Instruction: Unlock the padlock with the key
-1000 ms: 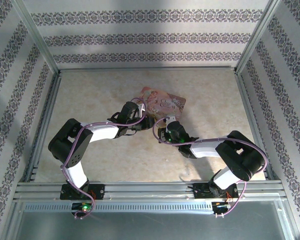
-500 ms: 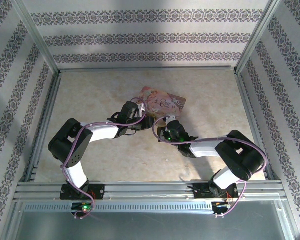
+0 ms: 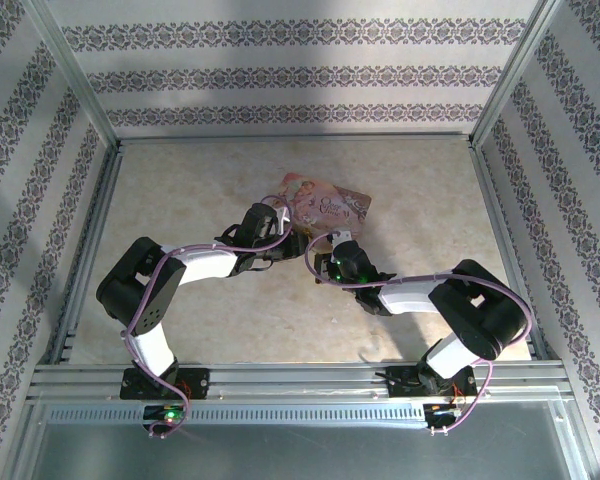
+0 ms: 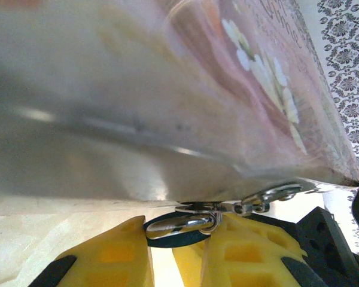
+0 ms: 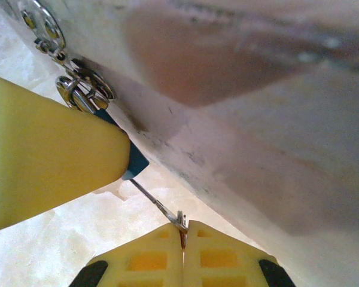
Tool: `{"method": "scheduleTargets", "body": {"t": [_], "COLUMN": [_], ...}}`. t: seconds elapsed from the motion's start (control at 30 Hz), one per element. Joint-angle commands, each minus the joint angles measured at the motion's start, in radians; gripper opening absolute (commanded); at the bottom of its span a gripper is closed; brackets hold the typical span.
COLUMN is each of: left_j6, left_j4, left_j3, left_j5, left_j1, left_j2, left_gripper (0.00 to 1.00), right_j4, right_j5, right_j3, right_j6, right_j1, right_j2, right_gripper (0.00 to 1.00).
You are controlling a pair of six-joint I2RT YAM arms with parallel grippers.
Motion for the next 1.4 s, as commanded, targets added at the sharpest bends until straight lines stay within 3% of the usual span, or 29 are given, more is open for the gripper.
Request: {"method": "scheduleTargets", "body": {"t": [0.0,1.37], "left_j6": [-0.005,-0.014], "left_j4": [0.048,0.051], "left_j3": [0.024,0.035], "left_j5": [0.013,0.019], "left_j1": [-0.020,-0.019], "left_j2": [-0.043,-0.034], "left_gripper": [0.19,0.19], "right_j4": [0.017,0.135], "right_j5": [0.026,-0.010], "right_j3": [0.023,-0.018], "right_j6": [0.043,0.040], "right_j1": [-0.001,-0.012], "right_j2": [0.020,0.000], "right_gripper": [0.00,0.00]}}
